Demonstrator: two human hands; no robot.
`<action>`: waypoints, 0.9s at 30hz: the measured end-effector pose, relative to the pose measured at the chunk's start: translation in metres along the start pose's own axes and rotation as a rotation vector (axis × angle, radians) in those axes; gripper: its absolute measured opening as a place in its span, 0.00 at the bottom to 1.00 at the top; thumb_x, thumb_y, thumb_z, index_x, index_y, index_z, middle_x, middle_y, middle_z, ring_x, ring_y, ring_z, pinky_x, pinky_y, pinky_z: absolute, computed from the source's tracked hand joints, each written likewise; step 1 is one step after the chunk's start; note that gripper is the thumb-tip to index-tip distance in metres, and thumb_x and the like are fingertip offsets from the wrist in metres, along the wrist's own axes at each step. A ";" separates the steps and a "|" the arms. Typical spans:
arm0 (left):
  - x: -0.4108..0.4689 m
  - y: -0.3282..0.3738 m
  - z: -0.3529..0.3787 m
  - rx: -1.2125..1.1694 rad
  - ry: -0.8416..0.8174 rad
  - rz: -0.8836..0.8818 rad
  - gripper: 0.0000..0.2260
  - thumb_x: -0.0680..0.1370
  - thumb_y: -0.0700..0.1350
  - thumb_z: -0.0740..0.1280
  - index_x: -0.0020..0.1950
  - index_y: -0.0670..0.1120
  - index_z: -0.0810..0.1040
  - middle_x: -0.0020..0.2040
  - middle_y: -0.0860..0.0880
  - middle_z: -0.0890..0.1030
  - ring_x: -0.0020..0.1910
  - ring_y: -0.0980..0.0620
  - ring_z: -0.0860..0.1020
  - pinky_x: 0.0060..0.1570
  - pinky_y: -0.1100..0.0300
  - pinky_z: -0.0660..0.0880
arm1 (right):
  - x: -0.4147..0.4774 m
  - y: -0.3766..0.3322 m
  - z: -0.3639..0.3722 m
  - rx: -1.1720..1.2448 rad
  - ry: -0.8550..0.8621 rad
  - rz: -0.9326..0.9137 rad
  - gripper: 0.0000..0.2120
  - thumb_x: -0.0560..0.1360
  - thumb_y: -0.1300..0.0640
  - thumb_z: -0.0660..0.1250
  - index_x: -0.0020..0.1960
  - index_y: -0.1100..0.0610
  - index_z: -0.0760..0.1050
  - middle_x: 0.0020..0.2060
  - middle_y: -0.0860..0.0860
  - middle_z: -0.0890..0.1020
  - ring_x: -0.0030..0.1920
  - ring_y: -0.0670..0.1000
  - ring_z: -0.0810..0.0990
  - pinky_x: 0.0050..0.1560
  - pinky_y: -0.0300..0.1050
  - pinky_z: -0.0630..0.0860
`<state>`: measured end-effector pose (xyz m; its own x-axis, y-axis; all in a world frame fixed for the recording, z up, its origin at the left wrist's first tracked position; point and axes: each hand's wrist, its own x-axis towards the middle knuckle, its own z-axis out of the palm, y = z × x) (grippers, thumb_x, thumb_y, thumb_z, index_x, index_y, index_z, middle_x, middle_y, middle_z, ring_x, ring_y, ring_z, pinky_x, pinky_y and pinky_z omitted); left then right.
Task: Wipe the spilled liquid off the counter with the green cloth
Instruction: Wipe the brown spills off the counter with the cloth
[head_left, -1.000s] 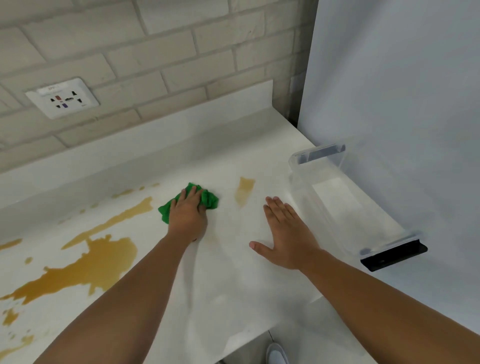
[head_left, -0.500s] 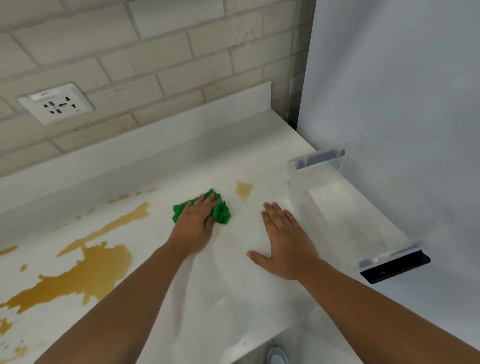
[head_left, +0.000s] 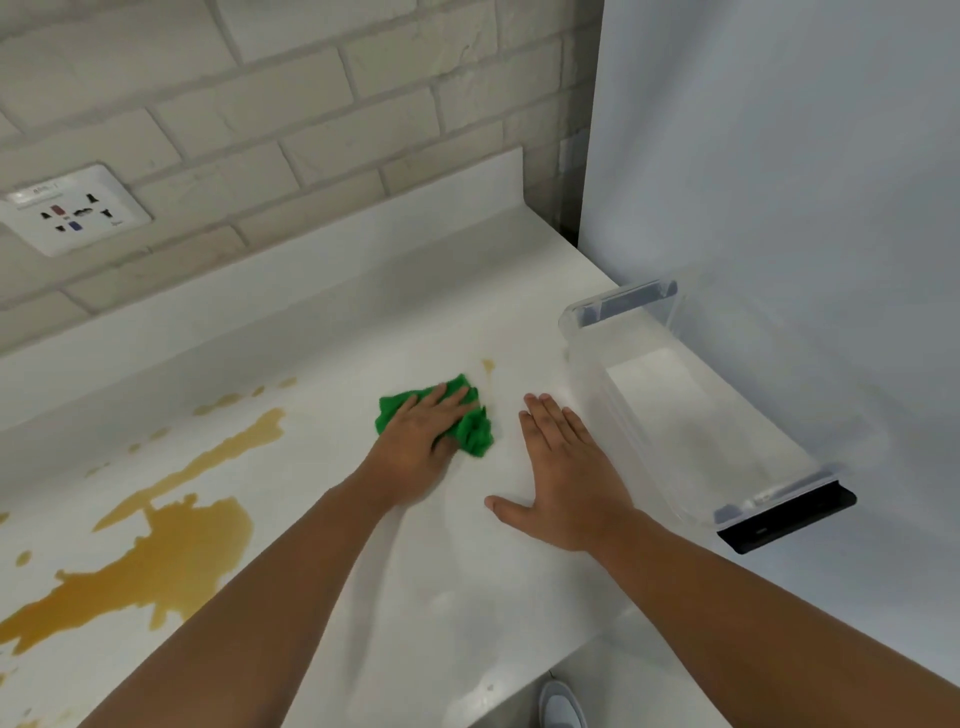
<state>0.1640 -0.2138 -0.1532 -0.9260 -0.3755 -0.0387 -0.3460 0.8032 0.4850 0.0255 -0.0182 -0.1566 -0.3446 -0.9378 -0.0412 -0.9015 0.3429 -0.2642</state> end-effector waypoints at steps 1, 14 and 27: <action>-0.015 -0.006 -0.003 0.006 -0.002 -0.004 0.23 0.80 0.50 0.57 0.75 0.54 0.67 0.77 0.57 0.61 0.78 0.55 0.53 0.76 0.53 0.47 | 0.000 0.000 0.000 0.002 0.003 0.000 0.53 0.71 0.24 0.51 0.80 0.61 0.45 0.80 0.54 0.41 0.79 0.51 0.37 0.79 0.51 0.43; 0.090 -0.015 -0.016 0.154 0.114 -0.355 0.23 0.84 0.47 0.54 0.80 0.49 0.57 0.81 0.50 0.54 0.80 0.46 0.49 0.77 0.48 0.46 | 0.004 0.000 0.001 0.015 0.020 0.011 0.54 0.70 0.24 0.52 0.80 0.63 0.47 0.80 0.55 0.44 0.79 0.51 0.39 0.79 0.51 0.45; 0.000 -0.042 -0.016 0.109 0.091 -0.113 0.26 0.79 0.55 0.52 0.76 0.50 0.66 0.77 0.53 0.62 0.78 0.49 0.57 0.76 0.47 0.53 | 0.002 -0.002 0.001 -0.027 0.003 0.018 0.54 0.71 0.24 0.51 0.80 0.63 0.44 0.80 0.56 0.43 0.79 0.52 0.38 0.79 0.50 0.43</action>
<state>0.1811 -0.2545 -0.1600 -0.8642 -0.5030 -0.0056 -0.4664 0.7970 0.3839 0.0269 -0.0205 -0.1569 -0.3614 -0.9314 -0.0429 -0.9020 0.3609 -0.2371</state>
